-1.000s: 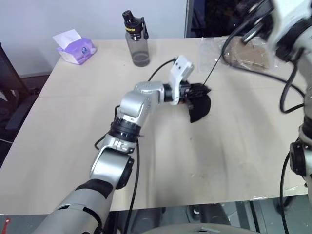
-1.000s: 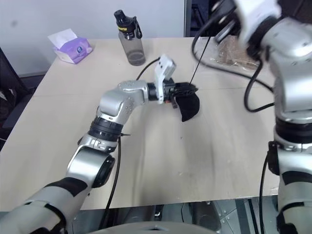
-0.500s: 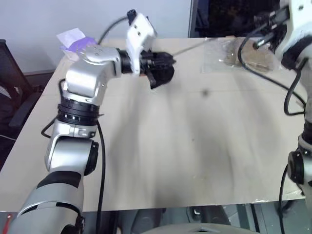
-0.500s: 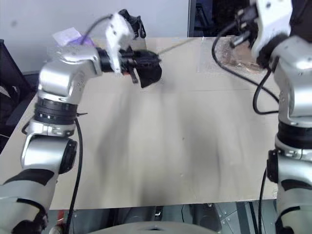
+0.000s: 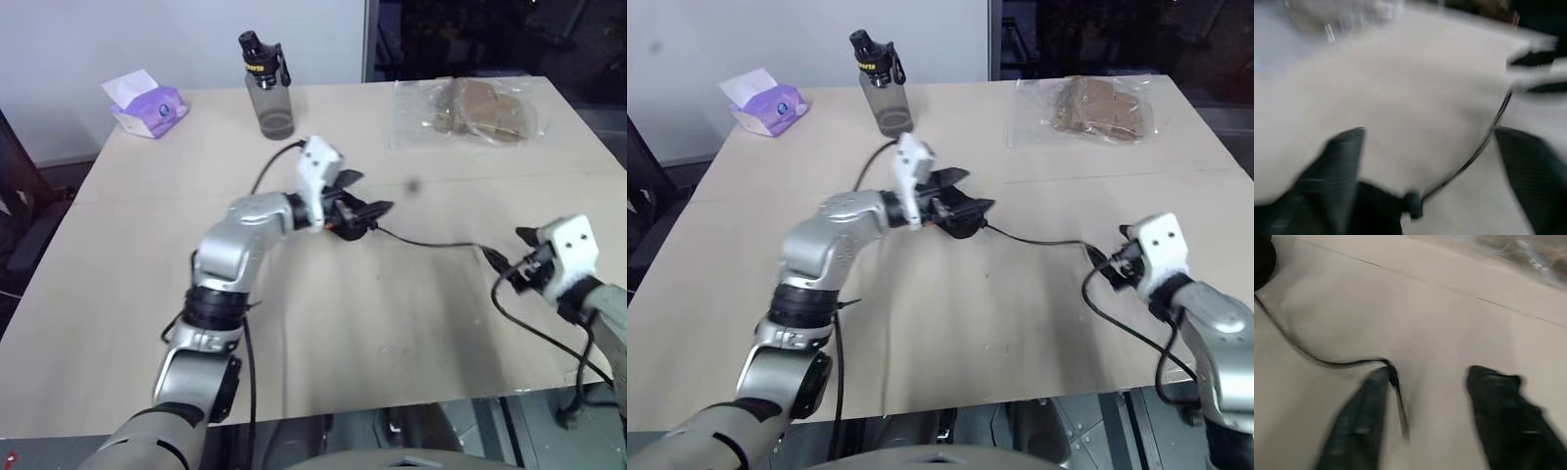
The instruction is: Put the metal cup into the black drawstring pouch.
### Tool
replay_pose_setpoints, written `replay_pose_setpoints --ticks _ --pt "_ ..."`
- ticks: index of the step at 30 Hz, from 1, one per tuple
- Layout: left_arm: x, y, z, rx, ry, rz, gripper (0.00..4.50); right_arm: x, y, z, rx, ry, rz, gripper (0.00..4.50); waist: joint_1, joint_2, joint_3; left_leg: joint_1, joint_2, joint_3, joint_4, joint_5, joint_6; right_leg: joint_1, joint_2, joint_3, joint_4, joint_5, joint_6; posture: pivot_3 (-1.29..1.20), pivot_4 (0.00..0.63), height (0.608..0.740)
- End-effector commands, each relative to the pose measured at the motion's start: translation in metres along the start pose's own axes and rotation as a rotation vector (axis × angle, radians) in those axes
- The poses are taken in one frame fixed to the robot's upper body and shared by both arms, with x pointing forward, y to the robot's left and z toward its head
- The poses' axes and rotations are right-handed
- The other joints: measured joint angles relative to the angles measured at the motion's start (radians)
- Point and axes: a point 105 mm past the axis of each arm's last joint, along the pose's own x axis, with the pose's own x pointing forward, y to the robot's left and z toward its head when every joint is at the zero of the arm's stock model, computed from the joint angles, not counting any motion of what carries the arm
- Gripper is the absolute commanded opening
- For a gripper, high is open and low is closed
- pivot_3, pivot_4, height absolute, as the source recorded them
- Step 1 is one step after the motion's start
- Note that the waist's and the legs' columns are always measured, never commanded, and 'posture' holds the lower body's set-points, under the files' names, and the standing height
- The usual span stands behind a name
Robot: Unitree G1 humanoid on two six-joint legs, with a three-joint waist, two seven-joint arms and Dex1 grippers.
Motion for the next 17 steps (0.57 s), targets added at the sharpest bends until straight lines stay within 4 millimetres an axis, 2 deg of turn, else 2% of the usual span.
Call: replay_pose_setpoints --ticks 1,4,8,12,17 --pt "-0.037 0.011 0.003 0.018 -0.070 0.090 4.50 -0.025 0.008 0.017 -0.049 -0.085 0.033 4.01 0.004 0.000 0.001 0.005 0.000 0.000 -0.001 0.000 0.000 0.005 0.000 0.000 -0.001 0.000 0.000 0.00 0.150 0.740" --pt "-0.067 0.011 -0.014 0.039 -0.050 0.147 4.50 -0.042 0.012 0.018 -0.036 -0.103 0.045 4.01 0.006 0.000 0.001 0.008 0.000 0.000 -0.001 -0.001 0.001 0.011 0.000 0.000 -0.006 -0.001 0.000 0.00 0.150 0.740" --pt "-0.104 0.002 -0.034 -0.046 -0.060 0.202 4.50 -0.058 0.023 0.013 -0.009 -0.100 0.078 4.01 0.019 -0.001 0.001 0.008 0.000 0.000 -0.001 -0.001 0.001 0.012 -0.005 0.000 -0.007 -0.001 0.000 0.00 0.150 0.740" --pt "-0.126 -0.006 -0.052 -0.038 -0.010 0.309 4.50 -0.060 0.026 0.006 0.006 -0.089 0.075 4.01 0.030 -0.001 0.000 0.008 0.001 -0.001 0.000 -0.001 0.001 0.012 -0.007 0.001 -0.008 -0.004 0.000 0.00 0.150 0.740" --pt "-0.139 -0.014 -0.068 -0.057 0.011 0.390 4.50 -0.054 0.025 -0.003 0.011 -0.079 0.055 4.01 0.038 -0.001 0.000 0.008 0.001 0.000 0.000 -0.001 0.001 0.013 -0.007 0.001 -0.008 -0.006 0.000 0.00 0.150 0.740"
